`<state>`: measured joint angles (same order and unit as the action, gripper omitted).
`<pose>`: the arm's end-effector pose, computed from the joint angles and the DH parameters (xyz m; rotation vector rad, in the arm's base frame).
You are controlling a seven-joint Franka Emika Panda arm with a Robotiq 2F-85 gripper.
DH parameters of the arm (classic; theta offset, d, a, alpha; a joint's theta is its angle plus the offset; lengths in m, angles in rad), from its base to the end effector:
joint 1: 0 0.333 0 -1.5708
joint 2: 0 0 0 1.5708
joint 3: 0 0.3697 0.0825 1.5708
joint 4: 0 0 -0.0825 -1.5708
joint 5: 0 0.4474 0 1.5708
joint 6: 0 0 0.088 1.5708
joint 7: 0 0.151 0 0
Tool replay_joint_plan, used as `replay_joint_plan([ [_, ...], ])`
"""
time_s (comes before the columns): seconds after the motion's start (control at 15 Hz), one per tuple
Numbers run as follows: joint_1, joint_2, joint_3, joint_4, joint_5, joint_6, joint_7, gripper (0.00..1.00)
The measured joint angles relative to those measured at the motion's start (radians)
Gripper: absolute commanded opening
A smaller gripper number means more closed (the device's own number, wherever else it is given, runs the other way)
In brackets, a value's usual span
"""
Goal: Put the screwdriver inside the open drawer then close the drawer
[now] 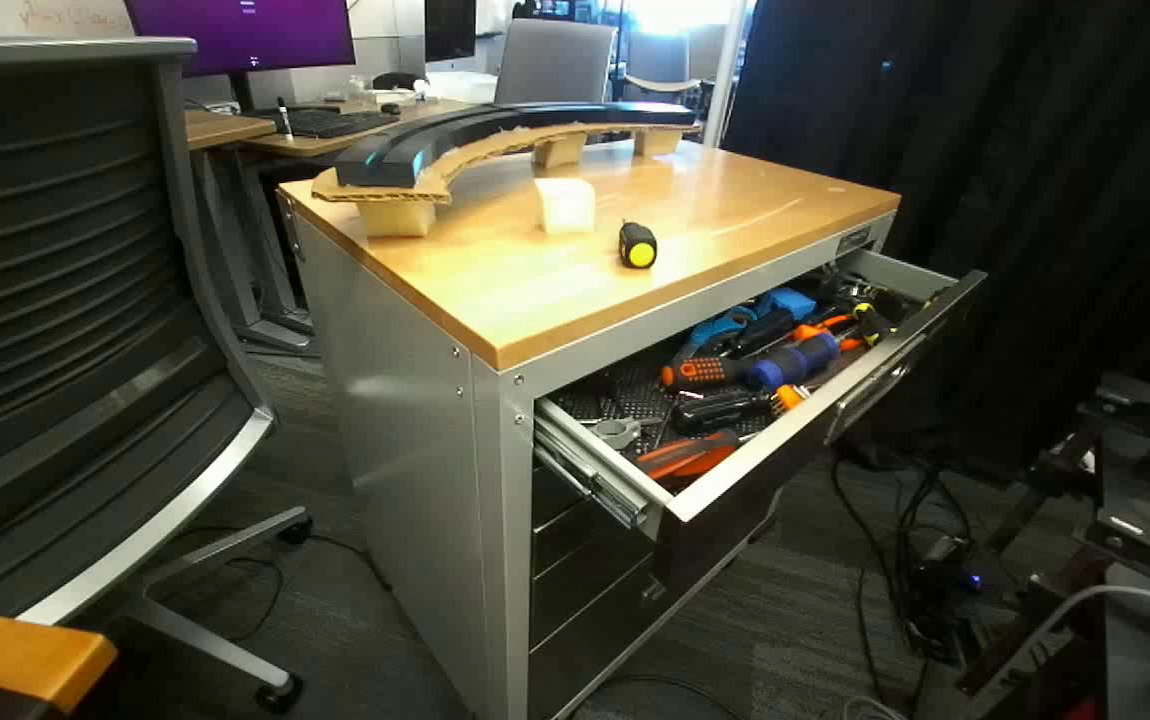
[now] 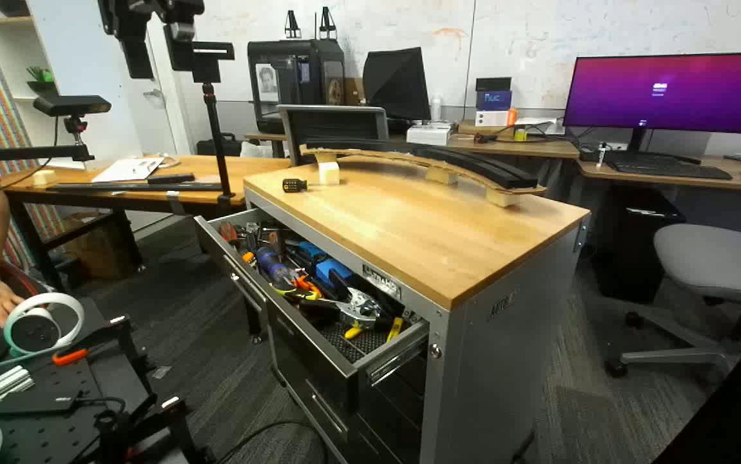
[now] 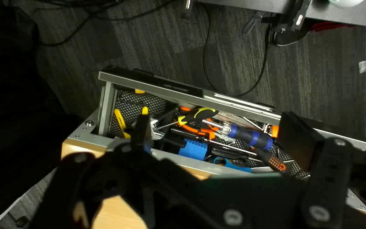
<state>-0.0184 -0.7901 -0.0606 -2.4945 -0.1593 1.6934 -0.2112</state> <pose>0.3341 -0.0507 0.5223 3.0180 0.2584 -0.0408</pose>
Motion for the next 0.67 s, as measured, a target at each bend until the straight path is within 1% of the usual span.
replay_joint_plan([
  [0.67, 0.001, 0.0, 0.0, 0.007, 0.004, 0.007, 0.002, 1.0],
])
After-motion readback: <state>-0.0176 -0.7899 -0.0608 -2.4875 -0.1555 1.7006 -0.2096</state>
